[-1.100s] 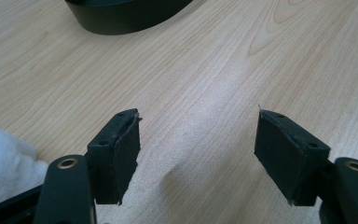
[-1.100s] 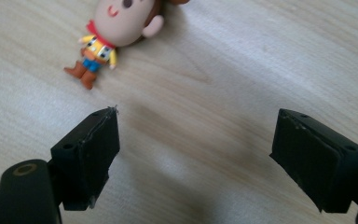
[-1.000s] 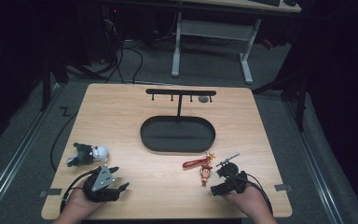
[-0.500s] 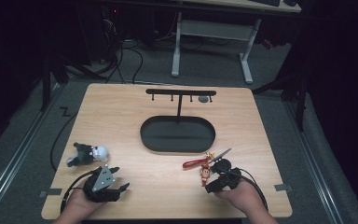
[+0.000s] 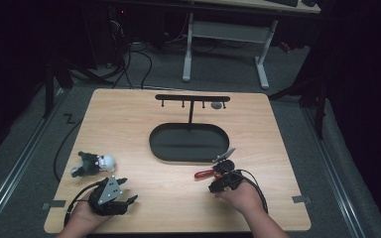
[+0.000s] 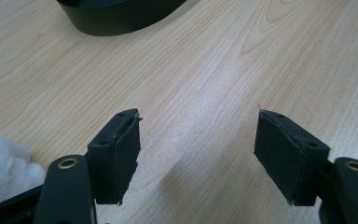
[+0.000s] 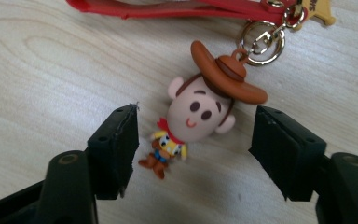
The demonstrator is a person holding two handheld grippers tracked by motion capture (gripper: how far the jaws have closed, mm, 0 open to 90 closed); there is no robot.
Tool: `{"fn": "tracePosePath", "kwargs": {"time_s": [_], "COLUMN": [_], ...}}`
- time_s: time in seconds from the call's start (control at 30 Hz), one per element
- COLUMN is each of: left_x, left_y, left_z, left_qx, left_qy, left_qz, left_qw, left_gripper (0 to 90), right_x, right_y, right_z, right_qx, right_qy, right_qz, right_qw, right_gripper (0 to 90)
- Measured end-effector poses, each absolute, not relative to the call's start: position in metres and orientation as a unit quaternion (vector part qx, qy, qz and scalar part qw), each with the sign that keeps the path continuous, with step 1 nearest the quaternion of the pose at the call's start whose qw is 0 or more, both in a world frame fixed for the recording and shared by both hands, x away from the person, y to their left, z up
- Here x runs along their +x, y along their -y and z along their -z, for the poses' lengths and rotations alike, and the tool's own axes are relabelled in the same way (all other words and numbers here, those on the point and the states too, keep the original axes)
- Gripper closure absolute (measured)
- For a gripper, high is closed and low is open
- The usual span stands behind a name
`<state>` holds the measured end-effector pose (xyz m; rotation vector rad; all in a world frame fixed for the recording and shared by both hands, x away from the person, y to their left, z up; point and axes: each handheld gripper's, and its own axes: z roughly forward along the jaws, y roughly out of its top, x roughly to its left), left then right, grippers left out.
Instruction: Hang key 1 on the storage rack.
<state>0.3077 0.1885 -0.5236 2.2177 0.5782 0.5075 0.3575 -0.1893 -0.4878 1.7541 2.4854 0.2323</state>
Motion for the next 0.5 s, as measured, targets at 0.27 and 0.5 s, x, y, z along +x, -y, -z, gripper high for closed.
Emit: {"fn": "tracePosePath", "kwargs": {"time_s": [0.27, 0.5], "left_x": [0.3077, 0.3073], "left_y": [-0.1883, -0.187], "left_z": [0.5238, 0.5241], "left_qx": [0.872, 0.873], "left_qy": [-0.225, -0.223], "left_qz": [-0.199, -0.198], "left_qw": [0.386, 0.384], "left_gripper": [31.5, 31.5], "right_x": [0.359, 0.3552], "right_y": [0.1903, 0.1968], "right_z": [0.4899, 0.4841], "right_qx": [0.559, 0.539], "right_qy": [-0.825, -0.838], "right_qz": [-0.065, -0.062], "right_qw": [0.056, 0.054], "right_gripper": [51.7, 57.4]}}
